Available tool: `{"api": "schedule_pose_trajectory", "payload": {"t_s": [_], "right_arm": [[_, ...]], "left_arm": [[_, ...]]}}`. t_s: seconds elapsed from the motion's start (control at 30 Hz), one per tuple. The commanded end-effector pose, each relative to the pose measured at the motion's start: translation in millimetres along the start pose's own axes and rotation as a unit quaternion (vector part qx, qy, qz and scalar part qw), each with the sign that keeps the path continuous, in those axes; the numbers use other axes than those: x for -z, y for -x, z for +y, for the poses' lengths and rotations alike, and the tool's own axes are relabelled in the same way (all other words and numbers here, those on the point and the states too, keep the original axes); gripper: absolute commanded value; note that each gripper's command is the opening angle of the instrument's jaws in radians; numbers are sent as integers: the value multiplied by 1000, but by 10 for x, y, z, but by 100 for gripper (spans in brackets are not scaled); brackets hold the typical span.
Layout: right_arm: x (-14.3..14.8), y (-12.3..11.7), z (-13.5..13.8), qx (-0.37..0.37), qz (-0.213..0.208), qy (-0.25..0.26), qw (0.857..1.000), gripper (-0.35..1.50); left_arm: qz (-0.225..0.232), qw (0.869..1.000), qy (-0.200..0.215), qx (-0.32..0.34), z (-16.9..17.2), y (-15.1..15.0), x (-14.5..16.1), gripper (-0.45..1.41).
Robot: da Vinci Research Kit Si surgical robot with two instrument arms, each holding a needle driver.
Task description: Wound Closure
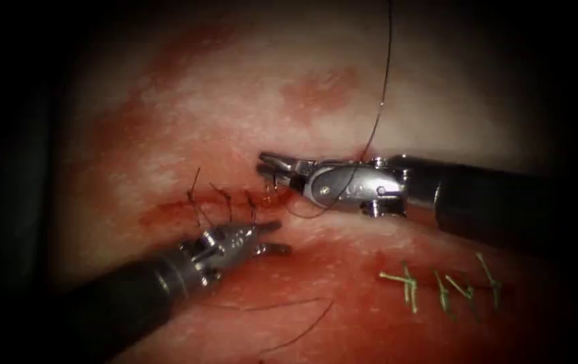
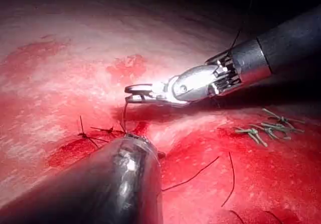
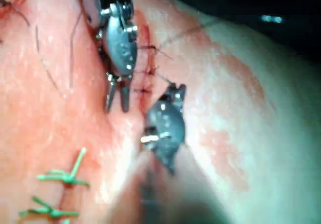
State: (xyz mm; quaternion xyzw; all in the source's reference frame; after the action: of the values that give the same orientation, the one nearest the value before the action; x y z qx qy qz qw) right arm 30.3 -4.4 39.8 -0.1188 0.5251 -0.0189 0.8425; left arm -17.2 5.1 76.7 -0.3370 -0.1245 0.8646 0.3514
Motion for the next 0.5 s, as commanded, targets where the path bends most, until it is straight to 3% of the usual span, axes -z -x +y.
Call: {"api": "schedule_pose_trajectory", "payload": {"t_s": [0.03,0.07,0.13,0.5], "right_arm": [[-6,-1,-3,29,6,7,1000,-35],[-3,-2,-8,77,14,16,997,-35],[-2,-1,-15,102,23,26,994,-35],[16,3,-64,133,38,42,989,-35]], "left_arm": [[-2,1000,1,-1,-3,1,-11,12],[-9,1000,2,0,-4,5,-12,12],[-8,1000,3,-1,-6,6,-12,14],[-9,1000,10,3,-13,8,1,14]]}}
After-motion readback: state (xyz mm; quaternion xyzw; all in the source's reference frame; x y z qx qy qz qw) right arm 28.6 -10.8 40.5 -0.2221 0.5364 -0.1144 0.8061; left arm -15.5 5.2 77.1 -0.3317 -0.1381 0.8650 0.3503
